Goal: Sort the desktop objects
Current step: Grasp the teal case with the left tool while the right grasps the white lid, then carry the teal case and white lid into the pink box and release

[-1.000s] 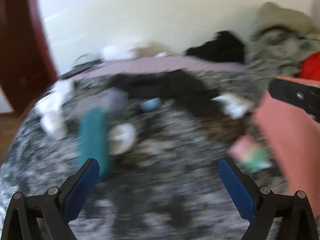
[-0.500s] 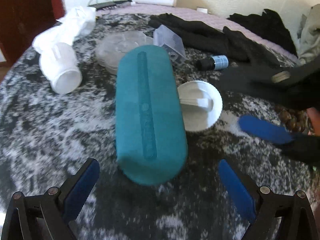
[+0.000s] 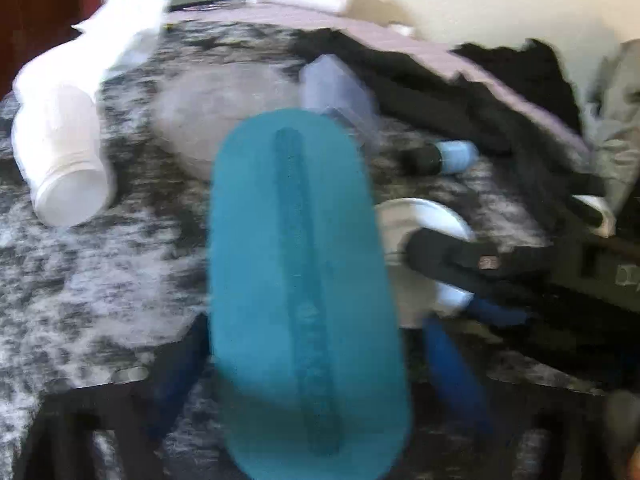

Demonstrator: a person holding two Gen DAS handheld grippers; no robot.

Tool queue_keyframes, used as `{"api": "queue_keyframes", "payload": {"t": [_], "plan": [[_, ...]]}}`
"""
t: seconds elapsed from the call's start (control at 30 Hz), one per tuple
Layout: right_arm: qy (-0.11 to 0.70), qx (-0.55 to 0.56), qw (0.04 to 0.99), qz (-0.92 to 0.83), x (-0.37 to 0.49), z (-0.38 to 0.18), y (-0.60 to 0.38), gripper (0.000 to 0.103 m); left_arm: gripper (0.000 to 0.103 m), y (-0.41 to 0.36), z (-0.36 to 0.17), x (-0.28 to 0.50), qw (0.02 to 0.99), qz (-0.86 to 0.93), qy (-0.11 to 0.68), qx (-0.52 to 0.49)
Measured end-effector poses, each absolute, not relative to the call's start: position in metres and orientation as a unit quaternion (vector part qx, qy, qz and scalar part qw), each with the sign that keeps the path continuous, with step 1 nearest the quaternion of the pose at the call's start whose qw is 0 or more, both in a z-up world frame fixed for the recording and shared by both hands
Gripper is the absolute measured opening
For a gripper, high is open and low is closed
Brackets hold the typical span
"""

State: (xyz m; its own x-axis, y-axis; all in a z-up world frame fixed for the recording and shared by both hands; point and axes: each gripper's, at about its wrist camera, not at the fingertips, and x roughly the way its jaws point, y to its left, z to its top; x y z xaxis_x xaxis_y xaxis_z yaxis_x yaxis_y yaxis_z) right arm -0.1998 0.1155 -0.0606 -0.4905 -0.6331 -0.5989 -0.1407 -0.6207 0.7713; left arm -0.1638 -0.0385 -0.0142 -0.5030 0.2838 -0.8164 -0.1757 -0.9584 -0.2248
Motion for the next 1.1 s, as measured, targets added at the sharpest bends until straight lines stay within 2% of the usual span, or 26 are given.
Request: {"api": "queue_keyframes", "payload": {"t": [0.2,0.53,1.1], "plan": [[-0.406,0.471,0.152,-0.769,-0.189,-0.051,0.129,0.036,0.069,-0.040,-0.010,-0.157,0.135,0.857,-0.067,-0.492],[-0.422,0.459,0.129,-0.771,-0.144,-0.014,0.166,0.036,0.068,-0.039,0.033,-0.108,0.144,0.863,-0.090,-0.476],[-0.336,0.358,0.124,-0.862,0.000,0.118,0.234,0.036,0.067,0.008,0.130,0.001,0.211,0.904,-0.096,-0.359]]}}
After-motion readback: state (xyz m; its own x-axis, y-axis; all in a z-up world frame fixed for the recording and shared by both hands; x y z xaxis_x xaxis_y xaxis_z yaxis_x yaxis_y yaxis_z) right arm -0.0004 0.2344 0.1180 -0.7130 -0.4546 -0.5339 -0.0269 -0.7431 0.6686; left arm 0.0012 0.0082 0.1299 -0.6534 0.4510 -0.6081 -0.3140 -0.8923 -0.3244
